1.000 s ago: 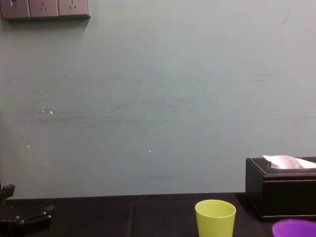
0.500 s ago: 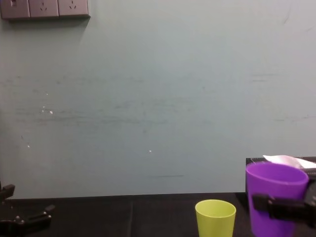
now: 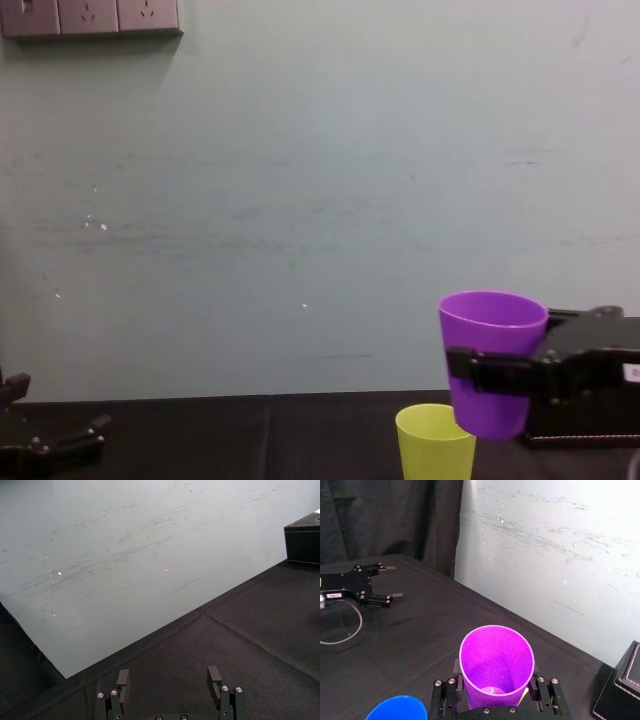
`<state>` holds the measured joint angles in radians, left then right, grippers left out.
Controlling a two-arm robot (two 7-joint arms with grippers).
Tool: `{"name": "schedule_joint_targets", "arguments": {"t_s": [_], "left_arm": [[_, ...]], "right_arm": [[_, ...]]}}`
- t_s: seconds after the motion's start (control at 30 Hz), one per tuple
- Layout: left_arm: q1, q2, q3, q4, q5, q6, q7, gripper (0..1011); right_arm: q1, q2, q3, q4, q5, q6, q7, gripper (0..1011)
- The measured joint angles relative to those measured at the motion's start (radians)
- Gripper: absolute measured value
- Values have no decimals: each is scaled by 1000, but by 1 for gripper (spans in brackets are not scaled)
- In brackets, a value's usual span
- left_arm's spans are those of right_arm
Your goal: Stack the three plastic cups sequentially using one hand.
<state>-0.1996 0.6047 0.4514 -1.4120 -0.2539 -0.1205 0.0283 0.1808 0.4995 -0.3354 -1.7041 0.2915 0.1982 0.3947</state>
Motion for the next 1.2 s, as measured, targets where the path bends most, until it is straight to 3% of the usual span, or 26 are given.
{"name": "schedule_joint_targets", "arguments": {"t_s": [0.4, 1.2], "left_arm": [[0, 0, 0, 0, 0, 0, 0, 1010], [0, 0, 0, 0, 0, 0, 0, 1010]], "right_arm": [[101, -50, -38, 109, -20, 11, 7, 726], [155, -96, -55, 199, -40, -16, 7, 724]]}}
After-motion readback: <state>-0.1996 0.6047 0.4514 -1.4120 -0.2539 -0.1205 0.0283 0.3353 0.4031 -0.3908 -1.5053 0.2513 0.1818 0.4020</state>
